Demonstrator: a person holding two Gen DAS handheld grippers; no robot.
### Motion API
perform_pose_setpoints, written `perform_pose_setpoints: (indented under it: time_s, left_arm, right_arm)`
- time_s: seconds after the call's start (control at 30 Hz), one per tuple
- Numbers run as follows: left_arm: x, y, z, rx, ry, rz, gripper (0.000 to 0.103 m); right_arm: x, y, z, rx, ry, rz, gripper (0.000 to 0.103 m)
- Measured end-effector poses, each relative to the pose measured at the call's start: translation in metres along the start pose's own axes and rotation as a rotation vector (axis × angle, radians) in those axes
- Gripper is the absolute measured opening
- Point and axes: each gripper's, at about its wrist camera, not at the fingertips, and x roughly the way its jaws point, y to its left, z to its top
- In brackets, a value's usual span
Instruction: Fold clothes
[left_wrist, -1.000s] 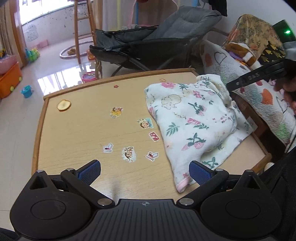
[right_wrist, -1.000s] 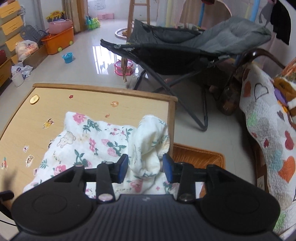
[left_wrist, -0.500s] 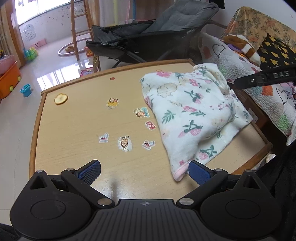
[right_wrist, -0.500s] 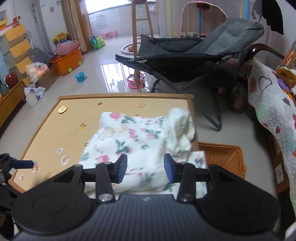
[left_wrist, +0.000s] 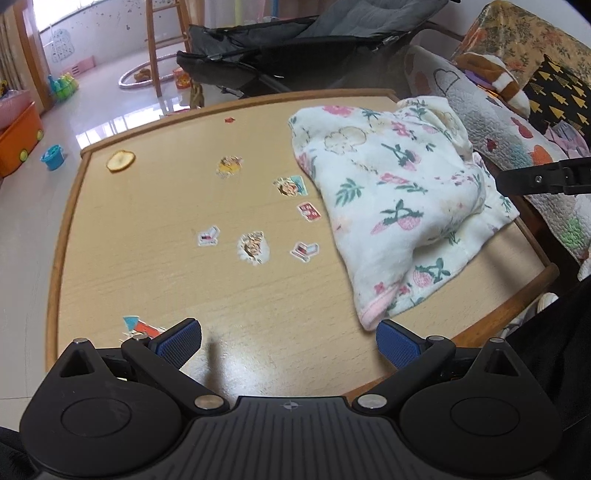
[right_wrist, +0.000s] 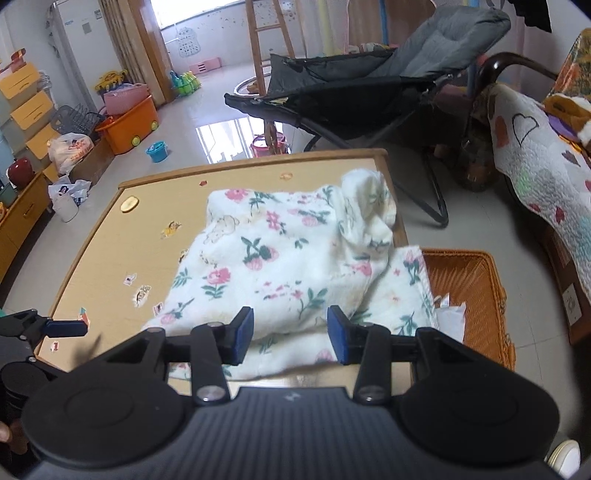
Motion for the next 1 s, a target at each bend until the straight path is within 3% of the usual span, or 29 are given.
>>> perform_pose_setpoints:
  time_s: [0.7, 0.87, 1.0]
  left_arm:
    - [0.014, -0.014, -0.003, 0.064, -0.029, -0.02, 0.101]
    - [0.017, -0.014, 0.004, 0.072, -0.052, -0.048, 0.087]
    - [0.015, -0.017, 0.008, 0.066, -0.081, -0.079, 0.066]
  right_arm:
    - [0.006, 0.005, -0.011, 0.014, 0.038, 0.011, 0.043]
    - [0.007, 0.008, -0.011, 0.003, 0.049, 0.014, 0.043]
    - [0.007, 0.009, -0.011, 0.001, 0.052, 0.016, 0.043]
